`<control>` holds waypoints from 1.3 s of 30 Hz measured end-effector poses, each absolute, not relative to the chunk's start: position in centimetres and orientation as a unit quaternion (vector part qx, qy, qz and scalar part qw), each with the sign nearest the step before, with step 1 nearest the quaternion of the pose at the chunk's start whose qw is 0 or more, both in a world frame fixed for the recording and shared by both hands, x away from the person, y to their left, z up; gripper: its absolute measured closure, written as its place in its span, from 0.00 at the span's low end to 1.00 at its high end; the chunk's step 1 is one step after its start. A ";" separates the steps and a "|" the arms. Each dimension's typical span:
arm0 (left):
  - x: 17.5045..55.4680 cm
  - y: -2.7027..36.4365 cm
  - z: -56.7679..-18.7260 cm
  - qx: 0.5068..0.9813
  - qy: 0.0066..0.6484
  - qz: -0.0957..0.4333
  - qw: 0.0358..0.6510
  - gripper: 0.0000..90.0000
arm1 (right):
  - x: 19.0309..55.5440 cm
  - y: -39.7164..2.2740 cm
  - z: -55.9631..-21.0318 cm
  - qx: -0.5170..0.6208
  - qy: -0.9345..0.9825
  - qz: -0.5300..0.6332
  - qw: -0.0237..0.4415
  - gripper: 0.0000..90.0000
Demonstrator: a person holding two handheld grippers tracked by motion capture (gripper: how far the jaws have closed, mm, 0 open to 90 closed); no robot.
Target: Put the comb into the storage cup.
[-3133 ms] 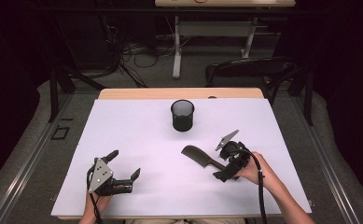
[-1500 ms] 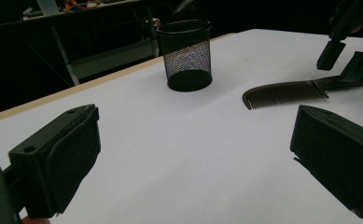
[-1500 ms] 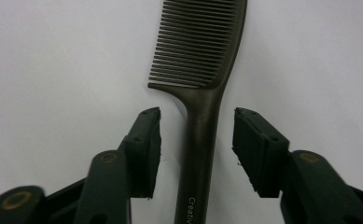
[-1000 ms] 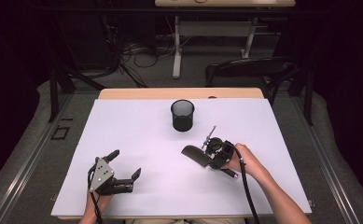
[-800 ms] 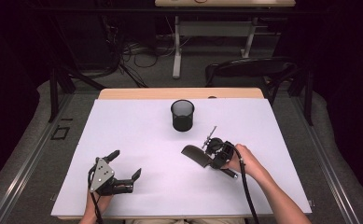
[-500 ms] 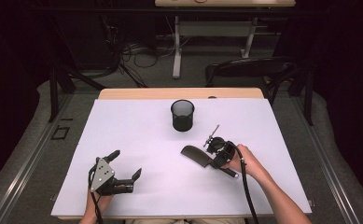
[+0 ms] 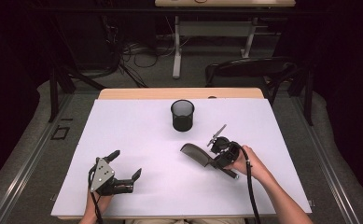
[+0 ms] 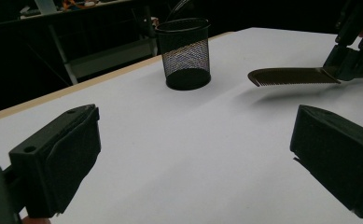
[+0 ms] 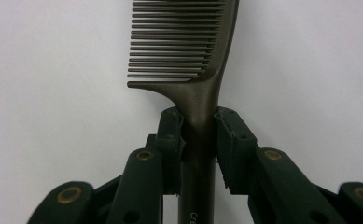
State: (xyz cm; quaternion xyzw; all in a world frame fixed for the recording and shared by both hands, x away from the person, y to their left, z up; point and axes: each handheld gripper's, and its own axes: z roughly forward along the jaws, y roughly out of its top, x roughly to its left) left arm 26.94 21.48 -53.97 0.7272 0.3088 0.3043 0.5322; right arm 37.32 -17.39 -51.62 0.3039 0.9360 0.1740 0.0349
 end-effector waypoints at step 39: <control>26.9 21.7 -54.0 0.725 0.313 0.305 0.533 0.02 | 35.7 -20.0 -49.4 0.297 0.909 0.291 0.040 0.81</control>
